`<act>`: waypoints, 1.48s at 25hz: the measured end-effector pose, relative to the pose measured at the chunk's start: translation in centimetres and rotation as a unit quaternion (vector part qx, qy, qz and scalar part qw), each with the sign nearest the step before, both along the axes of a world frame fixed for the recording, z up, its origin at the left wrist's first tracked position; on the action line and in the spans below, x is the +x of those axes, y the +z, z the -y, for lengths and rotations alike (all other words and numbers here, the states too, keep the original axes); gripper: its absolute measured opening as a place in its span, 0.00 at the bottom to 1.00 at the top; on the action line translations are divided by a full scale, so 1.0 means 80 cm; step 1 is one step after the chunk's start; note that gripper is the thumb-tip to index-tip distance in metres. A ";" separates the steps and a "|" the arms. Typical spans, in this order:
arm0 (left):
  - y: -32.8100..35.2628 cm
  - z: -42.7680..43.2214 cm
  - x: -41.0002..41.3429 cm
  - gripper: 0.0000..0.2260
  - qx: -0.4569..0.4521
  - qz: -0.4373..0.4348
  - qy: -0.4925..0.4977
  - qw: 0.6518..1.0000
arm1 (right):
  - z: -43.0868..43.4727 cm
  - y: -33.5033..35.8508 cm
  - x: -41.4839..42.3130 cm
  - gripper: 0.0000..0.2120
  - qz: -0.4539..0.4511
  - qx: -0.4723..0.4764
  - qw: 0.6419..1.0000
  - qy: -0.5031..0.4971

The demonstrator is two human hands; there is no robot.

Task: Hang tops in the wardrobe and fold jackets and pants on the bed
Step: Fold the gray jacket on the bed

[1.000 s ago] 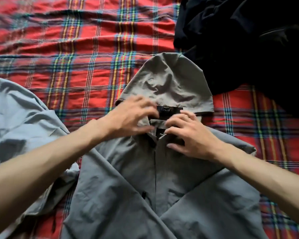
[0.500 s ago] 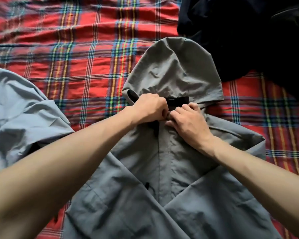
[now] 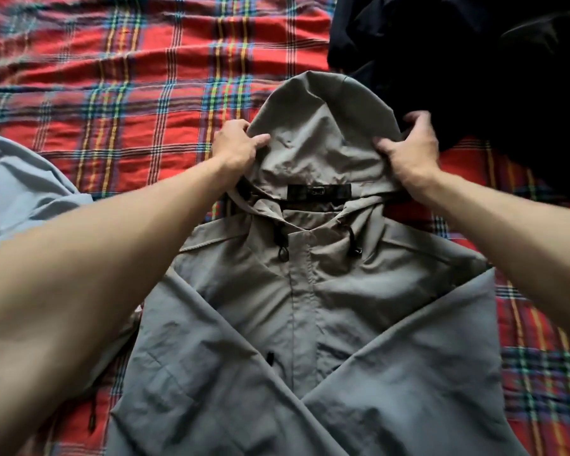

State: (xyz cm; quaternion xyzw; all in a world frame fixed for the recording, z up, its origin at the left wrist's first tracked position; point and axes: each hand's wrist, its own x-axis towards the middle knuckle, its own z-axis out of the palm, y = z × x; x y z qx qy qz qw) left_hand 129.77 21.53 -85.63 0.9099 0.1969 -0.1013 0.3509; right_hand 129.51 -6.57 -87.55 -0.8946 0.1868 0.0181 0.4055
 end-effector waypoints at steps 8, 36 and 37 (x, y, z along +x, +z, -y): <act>0.059 -0.009 -0.052 0.04 -0.256 0.085 0.000 0.963 | 0.015 0.056 -0.030 0.09 0.020 -0.080 0.994 0.069; 0.058 -0.006 -0.498 0.24 0.168 -0.023 -0.005 0.986 | -0.047 0.070 -0.521 0.22 -0.145 -0.213 0.966 0.016; 0.058 -0.005 -0.498 0.25 0.175 -0.011 -0.013 0.984 | -0.047 0.066 -0.522 0.20 -0.130 -0.235 0.962 0.040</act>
